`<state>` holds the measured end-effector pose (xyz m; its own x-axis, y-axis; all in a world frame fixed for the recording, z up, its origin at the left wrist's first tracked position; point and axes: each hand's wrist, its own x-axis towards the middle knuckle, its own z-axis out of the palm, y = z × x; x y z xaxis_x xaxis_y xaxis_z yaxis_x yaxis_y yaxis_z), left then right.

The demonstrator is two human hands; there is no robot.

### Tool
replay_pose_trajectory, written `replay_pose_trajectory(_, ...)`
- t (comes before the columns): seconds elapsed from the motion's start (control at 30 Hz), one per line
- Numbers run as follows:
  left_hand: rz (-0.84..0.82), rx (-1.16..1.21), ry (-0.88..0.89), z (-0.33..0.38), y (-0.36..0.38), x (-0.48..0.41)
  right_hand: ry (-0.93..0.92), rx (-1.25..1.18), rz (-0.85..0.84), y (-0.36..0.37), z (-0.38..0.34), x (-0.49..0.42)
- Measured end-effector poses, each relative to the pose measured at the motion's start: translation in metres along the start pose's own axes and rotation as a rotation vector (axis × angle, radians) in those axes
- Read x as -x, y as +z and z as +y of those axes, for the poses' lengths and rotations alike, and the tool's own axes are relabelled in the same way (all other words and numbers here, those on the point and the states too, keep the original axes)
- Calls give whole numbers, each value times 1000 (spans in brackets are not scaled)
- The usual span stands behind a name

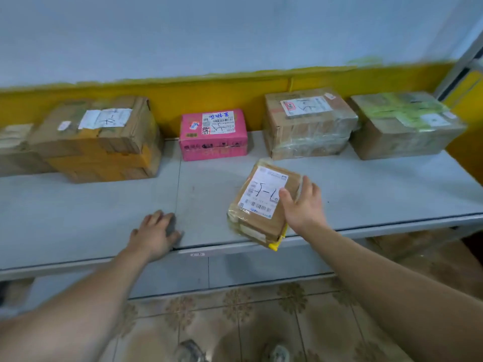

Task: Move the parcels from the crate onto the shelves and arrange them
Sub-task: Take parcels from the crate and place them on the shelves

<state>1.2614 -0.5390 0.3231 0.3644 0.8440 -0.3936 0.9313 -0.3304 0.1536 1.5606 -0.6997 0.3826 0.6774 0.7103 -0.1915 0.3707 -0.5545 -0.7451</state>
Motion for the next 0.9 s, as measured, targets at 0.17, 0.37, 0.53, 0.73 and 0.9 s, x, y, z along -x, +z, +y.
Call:
replay_pose_trajectory(0.17, -6, -67, -76, -2, 11, -2, -521, 721, -275, -38, 13, -13)
replay_pose_trajectory(0.37, 122, -86, -101, -2, 33, -1, -501, 906, -303, 2, -19, -11)
replay_pose_trajectory(0.53, 138, -85, -105, -3, 34, -2, -549, 964, -220, 47, -63, -15)
replay_pose_trajectory(0.73, 150, -96, -98, -4, 35, -2, -538, 927, -321, 74, -79, -18)
replay_pose_trajectory(0.9, 154, -105, -82, -4, 35, -2, -495, 945, -351, 82, -87, -16)
